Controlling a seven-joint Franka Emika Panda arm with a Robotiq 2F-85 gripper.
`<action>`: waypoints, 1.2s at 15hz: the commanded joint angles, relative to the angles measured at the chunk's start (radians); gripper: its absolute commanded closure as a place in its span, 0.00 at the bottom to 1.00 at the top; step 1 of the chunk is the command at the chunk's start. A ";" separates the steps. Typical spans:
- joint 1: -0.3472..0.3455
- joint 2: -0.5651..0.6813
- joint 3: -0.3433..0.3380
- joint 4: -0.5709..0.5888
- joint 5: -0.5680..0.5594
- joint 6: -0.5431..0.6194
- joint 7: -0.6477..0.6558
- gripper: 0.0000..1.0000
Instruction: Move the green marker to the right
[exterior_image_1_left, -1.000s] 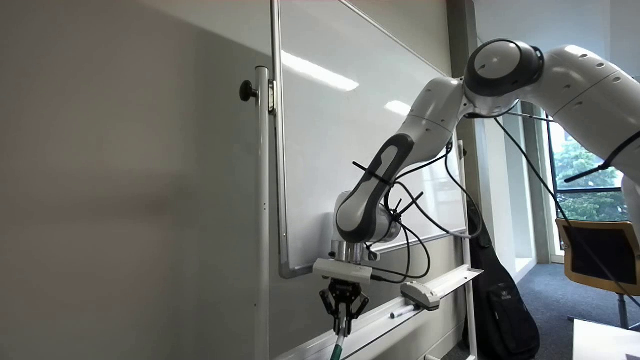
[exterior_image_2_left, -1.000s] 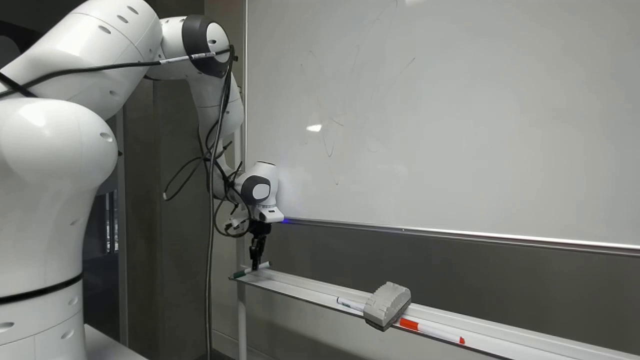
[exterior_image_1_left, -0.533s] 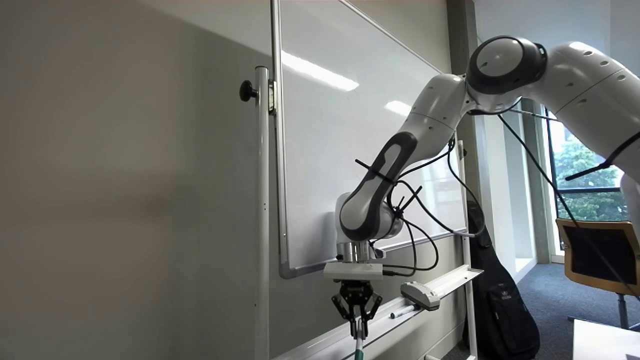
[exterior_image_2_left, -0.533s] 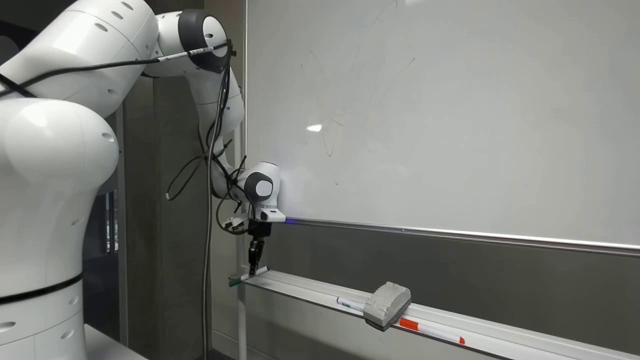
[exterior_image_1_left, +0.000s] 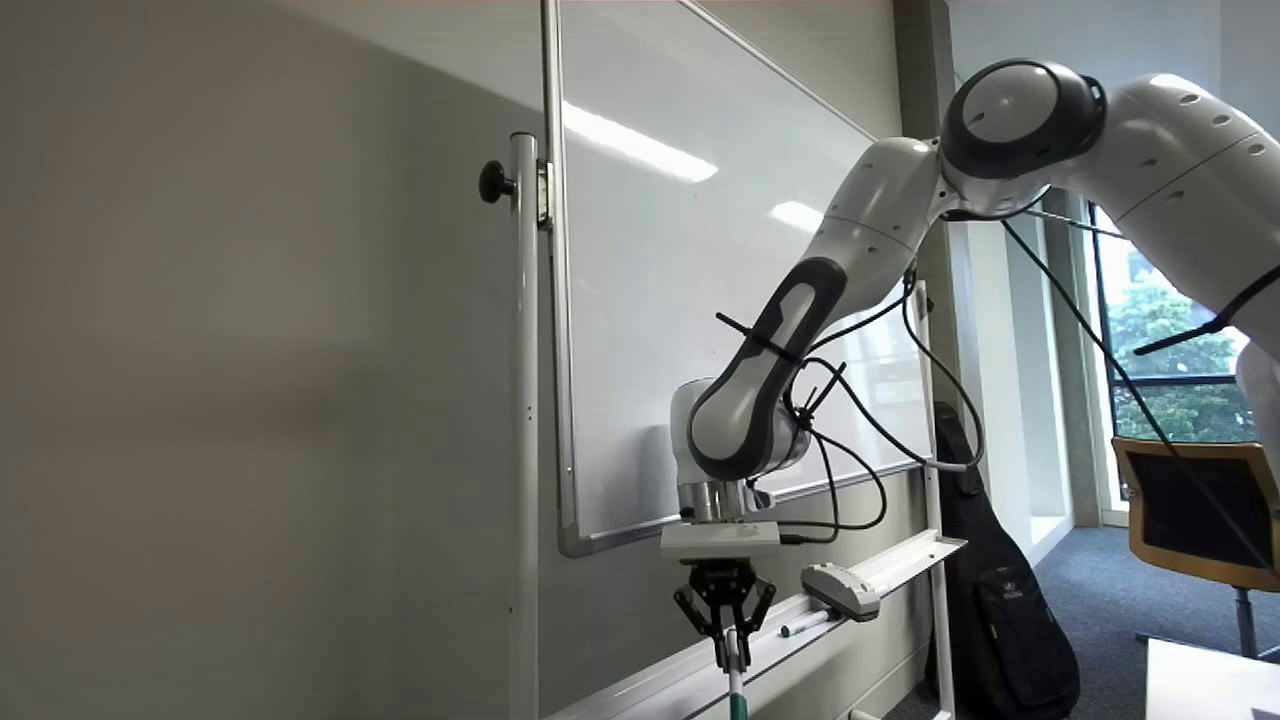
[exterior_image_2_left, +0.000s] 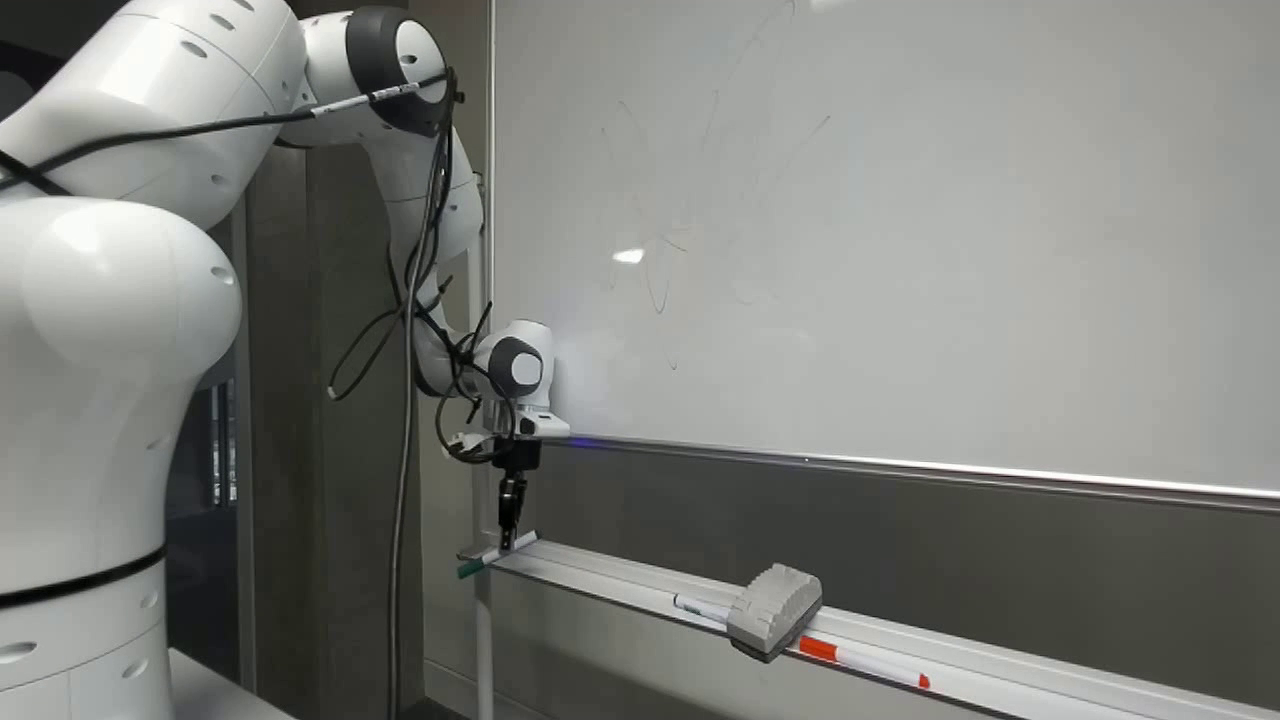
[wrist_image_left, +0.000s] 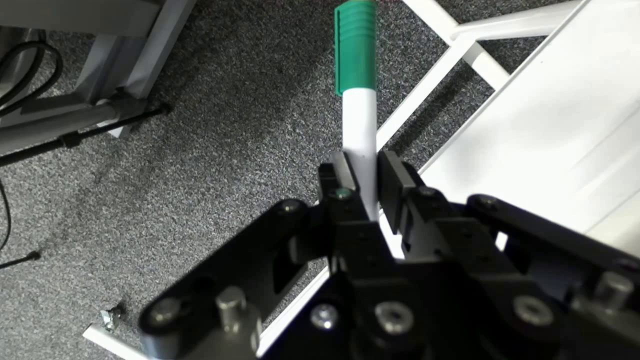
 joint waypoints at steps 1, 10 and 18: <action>0.016 -0.122 -0.039 -0.105 -0.059 -0.011 -0.011 0.95; -0.051 -0.308 -0.082 -0.230 -0.146 -0.055 -0.047 0.95; -0.184 -0.316 -0.147 -0.221 -0.121 -0.140 -0.058 0.95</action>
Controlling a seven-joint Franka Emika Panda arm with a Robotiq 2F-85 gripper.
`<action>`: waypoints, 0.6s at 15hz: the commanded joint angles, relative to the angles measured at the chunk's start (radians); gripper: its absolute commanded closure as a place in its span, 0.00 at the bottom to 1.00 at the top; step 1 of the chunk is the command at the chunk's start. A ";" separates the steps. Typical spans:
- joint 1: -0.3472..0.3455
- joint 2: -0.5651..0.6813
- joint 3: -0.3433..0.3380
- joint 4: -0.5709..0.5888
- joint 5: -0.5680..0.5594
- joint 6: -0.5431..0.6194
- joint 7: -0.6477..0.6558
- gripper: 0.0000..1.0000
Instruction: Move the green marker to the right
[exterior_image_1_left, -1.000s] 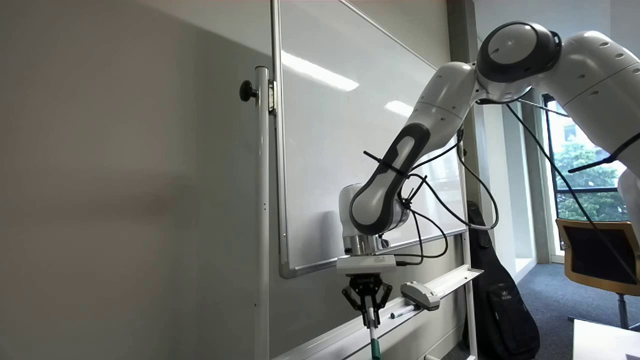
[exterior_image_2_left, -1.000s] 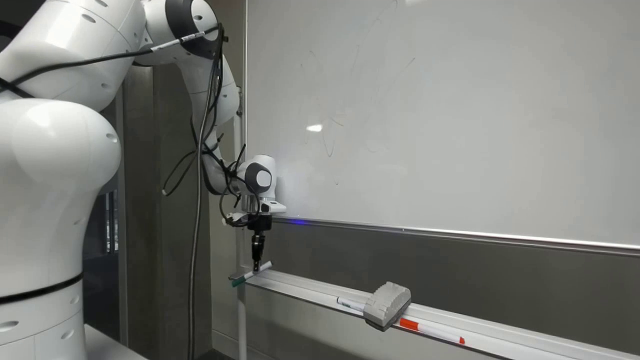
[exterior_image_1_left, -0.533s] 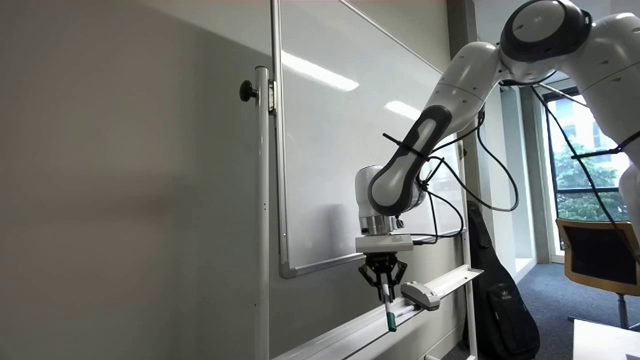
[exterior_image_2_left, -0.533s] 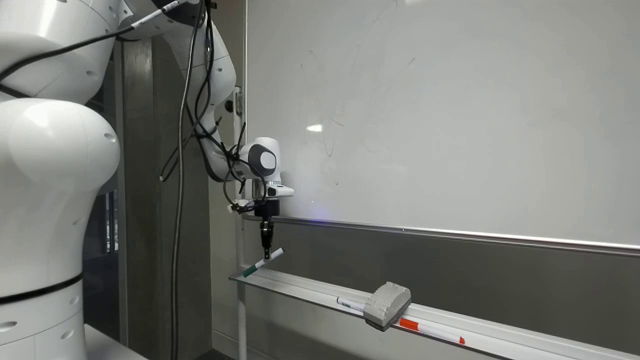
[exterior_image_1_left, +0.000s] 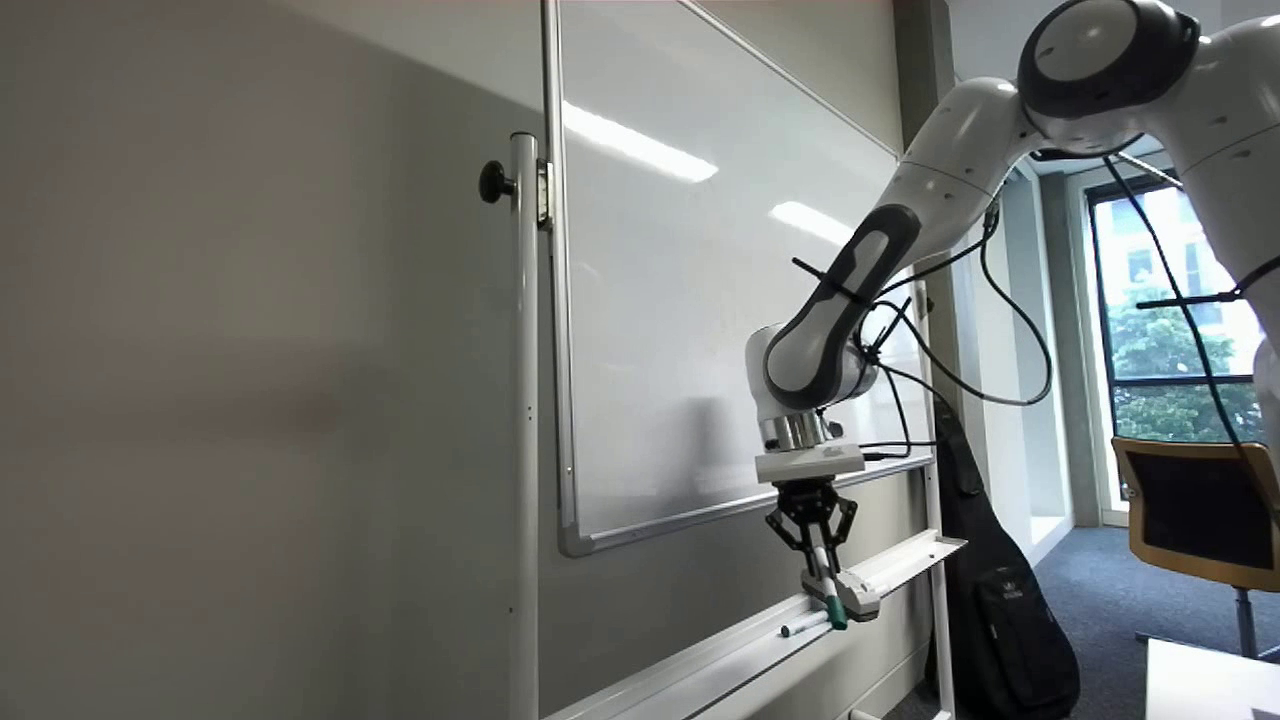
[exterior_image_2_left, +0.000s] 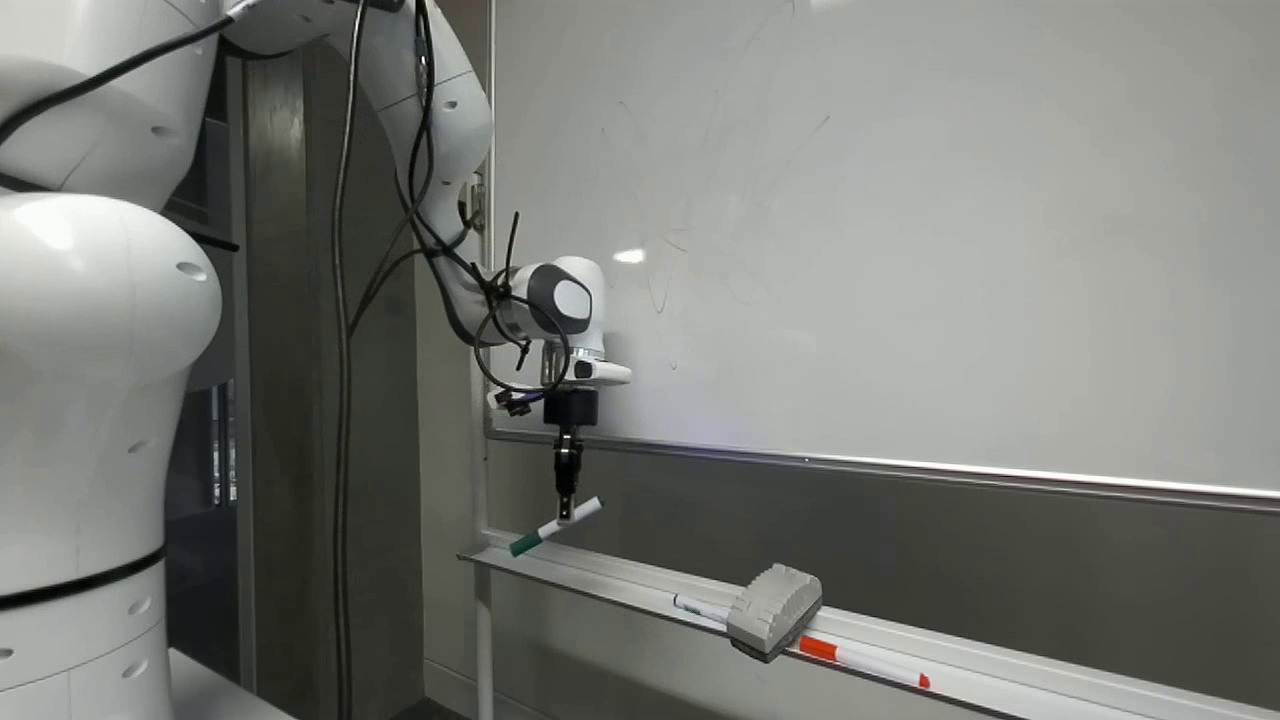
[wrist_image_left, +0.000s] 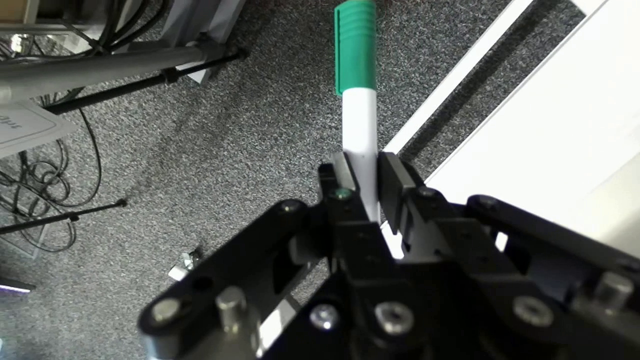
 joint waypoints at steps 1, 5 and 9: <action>-0.051 -0.015 -0.036 -0.015 0.017 0.003 0.065 0.95; -0.078 0.033 -0.039 -0.003 0.098 0.052 0.150 0.95; -0.075 0.079 -0.011 -0.002 0.256 0.203 0.210 0.95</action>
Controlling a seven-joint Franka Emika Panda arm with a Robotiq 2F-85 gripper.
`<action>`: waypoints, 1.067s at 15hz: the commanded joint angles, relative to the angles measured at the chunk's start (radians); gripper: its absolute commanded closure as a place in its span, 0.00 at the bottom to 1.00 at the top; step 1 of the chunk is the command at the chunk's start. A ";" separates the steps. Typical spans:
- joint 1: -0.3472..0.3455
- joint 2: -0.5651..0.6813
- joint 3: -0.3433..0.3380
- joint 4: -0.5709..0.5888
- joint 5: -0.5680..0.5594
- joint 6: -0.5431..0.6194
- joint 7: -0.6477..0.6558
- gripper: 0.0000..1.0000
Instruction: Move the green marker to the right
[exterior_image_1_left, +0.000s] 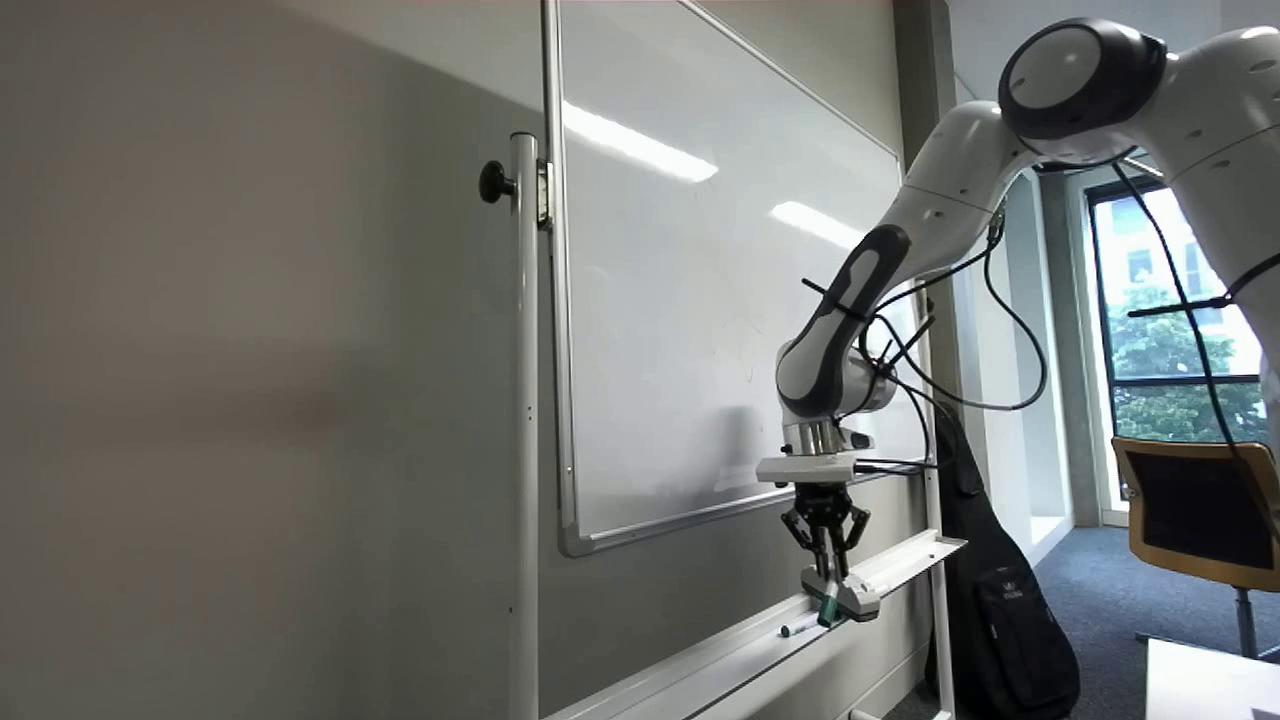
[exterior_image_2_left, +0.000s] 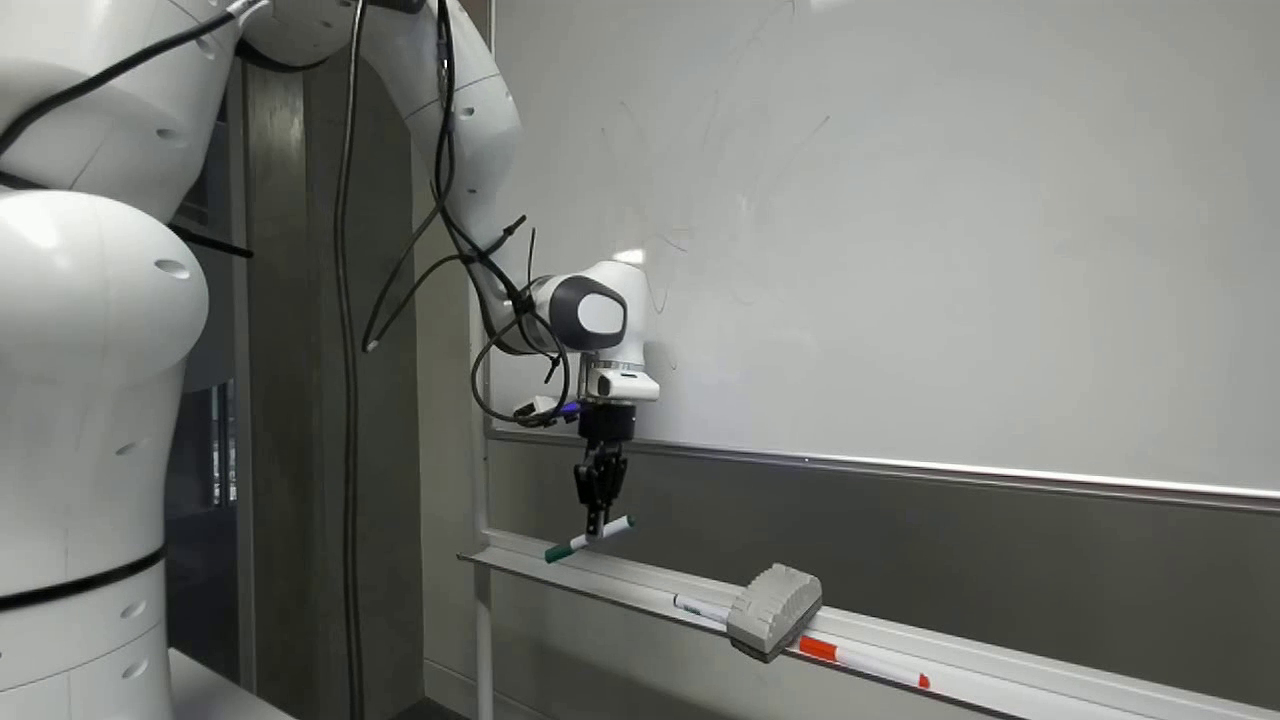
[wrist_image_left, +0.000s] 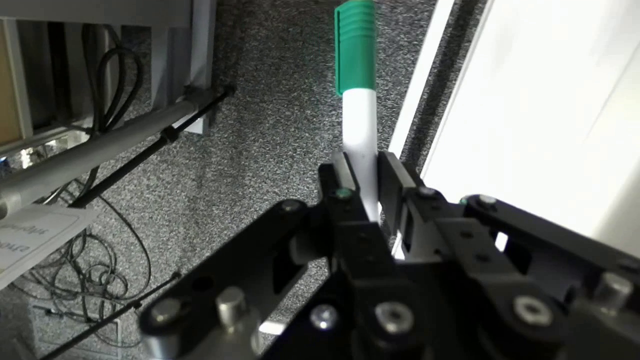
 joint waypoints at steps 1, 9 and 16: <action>-0.003 0.044 0.038 -0.002 0.150 0.162 0.056 0.95; 0.091 0.117 0.017 -0.022 0.165 0.511 0.175 0.95; 0.148 0.181 -0.092 -0.015 0.150 0.581 0.249 0.95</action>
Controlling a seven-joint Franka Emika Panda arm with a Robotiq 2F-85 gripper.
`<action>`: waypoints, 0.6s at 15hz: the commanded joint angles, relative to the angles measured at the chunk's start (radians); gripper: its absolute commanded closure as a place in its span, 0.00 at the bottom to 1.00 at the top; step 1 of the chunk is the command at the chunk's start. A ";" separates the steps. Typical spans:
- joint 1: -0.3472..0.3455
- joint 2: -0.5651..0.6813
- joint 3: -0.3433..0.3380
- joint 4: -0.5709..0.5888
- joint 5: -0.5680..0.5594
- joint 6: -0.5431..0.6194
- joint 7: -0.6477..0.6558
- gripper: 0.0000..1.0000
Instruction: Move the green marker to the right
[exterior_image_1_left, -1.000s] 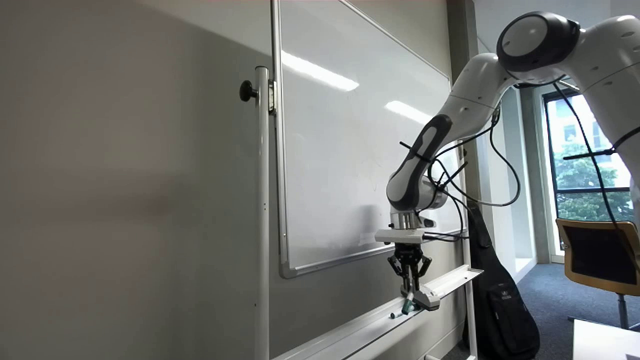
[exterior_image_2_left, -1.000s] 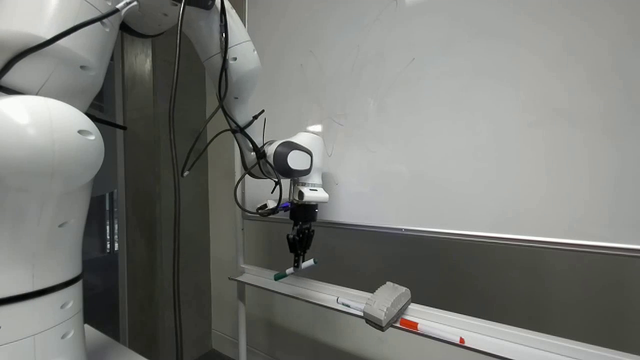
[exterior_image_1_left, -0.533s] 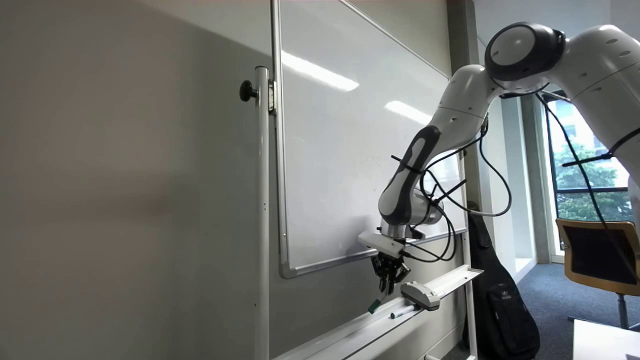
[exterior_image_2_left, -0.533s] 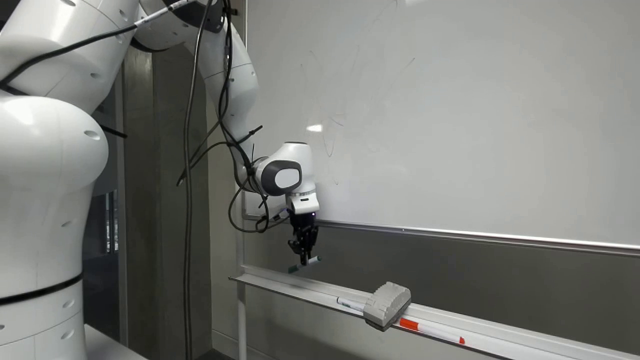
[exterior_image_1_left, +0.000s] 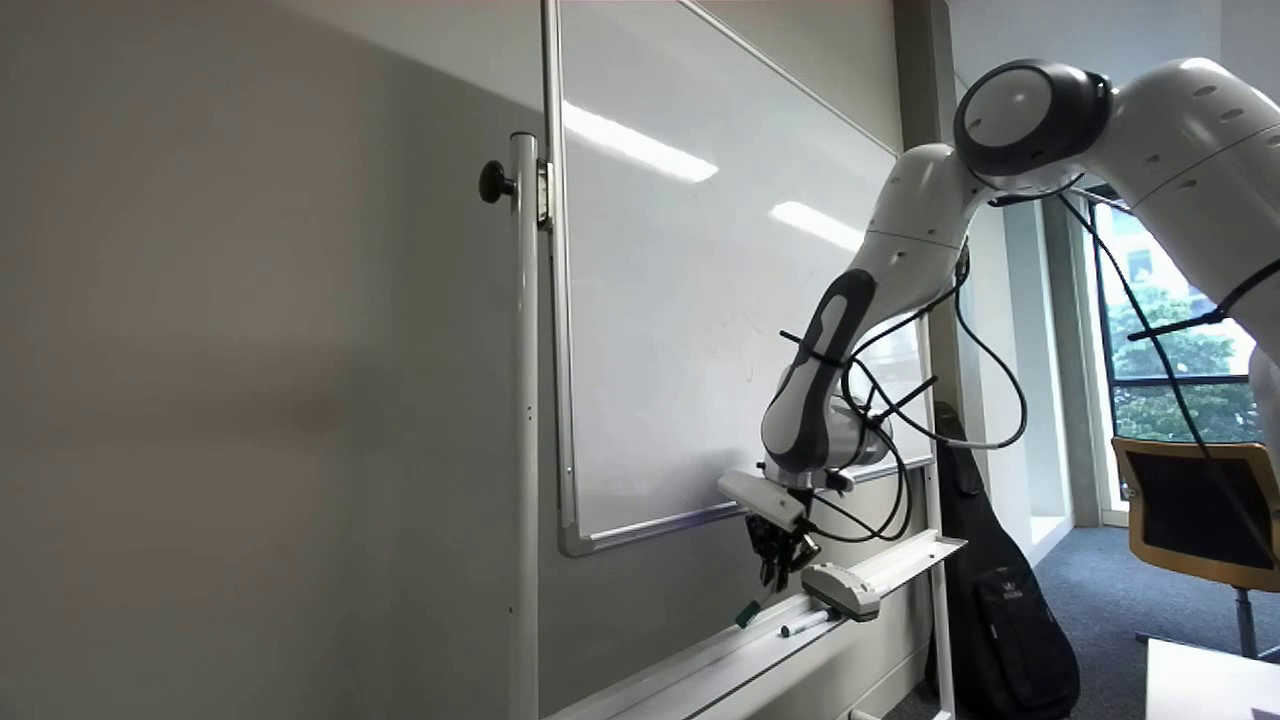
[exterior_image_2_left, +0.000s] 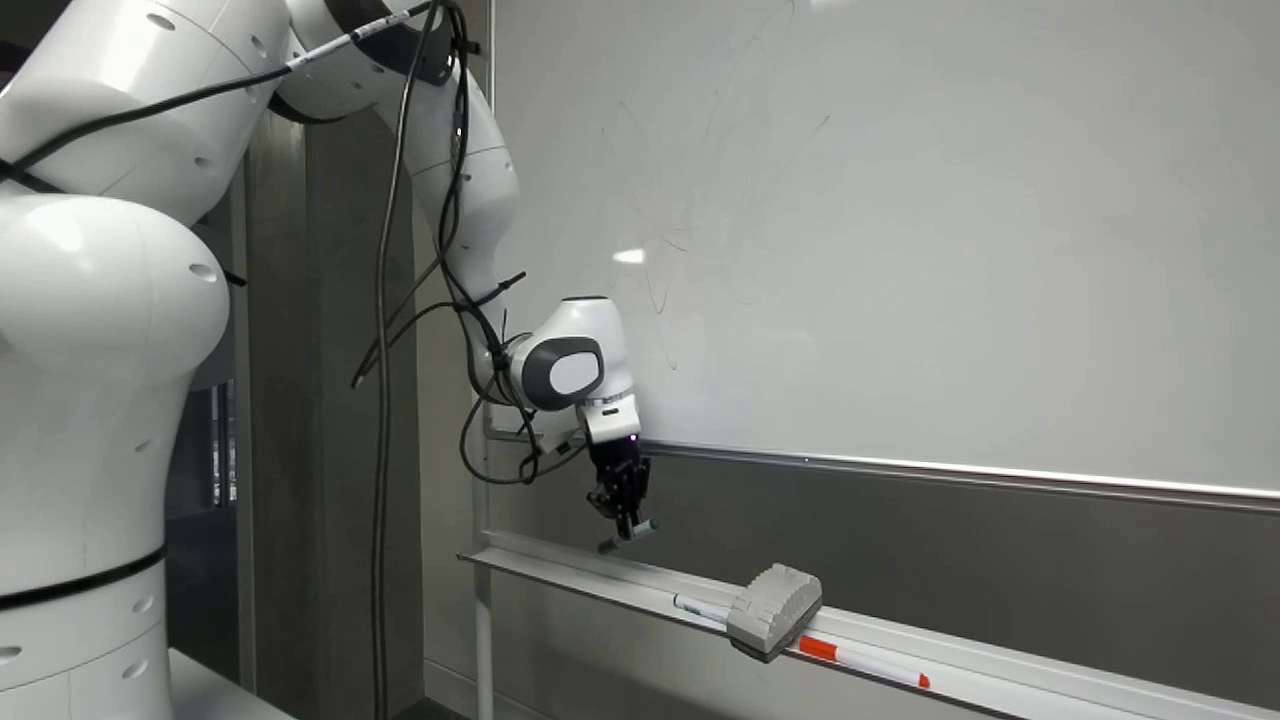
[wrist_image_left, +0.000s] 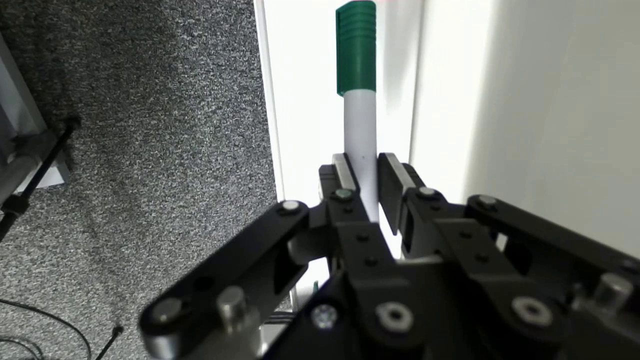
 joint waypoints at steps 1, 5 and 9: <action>0.034 0.035 -0.067 -0.007 -0.015 0.046 0.059 0.95; 0.038 0.057 -0.077 -0.005 -0.002 0.046 0.072 0.95; 0.049 0.066 -0.070 -0.005 0.001 0.050 0.089 0.95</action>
